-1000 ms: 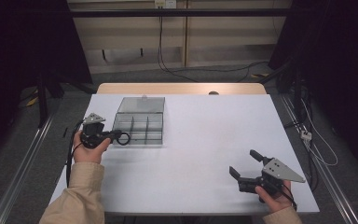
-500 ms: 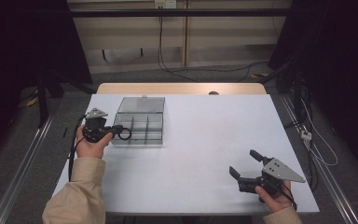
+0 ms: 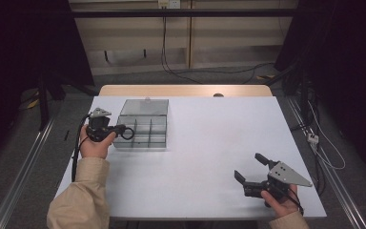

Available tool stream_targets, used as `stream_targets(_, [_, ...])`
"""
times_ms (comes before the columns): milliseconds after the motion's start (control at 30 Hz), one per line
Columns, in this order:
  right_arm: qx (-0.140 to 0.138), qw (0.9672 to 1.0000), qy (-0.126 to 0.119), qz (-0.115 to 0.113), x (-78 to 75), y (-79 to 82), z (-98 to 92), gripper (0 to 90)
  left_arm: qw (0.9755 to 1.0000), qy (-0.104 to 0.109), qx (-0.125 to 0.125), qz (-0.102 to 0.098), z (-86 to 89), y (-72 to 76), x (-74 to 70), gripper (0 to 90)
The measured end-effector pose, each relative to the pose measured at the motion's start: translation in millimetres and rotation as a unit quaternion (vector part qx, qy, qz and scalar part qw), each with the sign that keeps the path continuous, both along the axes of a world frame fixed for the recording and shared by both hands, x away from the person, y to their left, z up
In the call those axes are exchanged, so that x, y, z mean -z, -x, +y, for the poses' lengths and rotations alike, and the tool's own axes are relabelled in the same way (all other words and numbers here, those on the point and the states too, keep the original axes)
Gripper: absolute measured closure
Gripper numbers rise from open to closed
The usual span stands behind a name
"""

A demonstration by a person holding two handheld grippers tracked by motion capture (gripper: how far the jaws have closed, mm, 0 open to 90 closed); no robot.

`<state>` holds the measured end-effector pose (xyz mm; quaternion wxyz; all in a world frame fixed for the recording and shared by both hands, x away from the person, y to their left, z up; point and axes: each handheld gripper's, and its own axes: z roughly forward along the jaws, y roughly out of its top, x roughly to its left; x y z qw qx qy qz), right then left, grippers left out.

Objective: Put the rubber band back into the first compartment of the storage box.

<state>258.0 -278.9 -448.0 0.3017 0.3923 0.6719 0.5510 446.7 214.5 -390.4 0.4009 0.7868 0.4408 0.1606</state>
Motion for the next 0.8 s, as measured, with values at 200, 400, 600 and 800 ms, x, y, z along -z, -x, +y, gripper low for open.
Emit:
stream_targets(200, [0.0, 1.0, 0.0, 0.0, 0.1, -0.1, 0.0, 3.2, 1.0, 0.001, 0.0, 0.001, 0.7, -5.0, 1.7, 88.2])
stream_targets(400, [0.0, 1.0, 0.0, 0.001, 0.1, -0.2, -0.2, 3.2, 1.0, 0.001, -0.009, 0.002, 4.9, -9.7, 4.3, 88.2])
stream_targets(600, [-0.002, 1.0, 0.0, 0.001, 0.0, -0.2, 0.1, 3.2, 0.9998, -0.005, -0.016, 0.004, 8.3, -14.3, 5.6, 88.2])
stream_targets(800, [0.001, 1.0, -0.001, -0.001, -0.4, 0.0, -0.4, 3.3, 0.9999, -0.005, -0.013, 0.003, 5.3, -20.0, 3.7, 88.2])
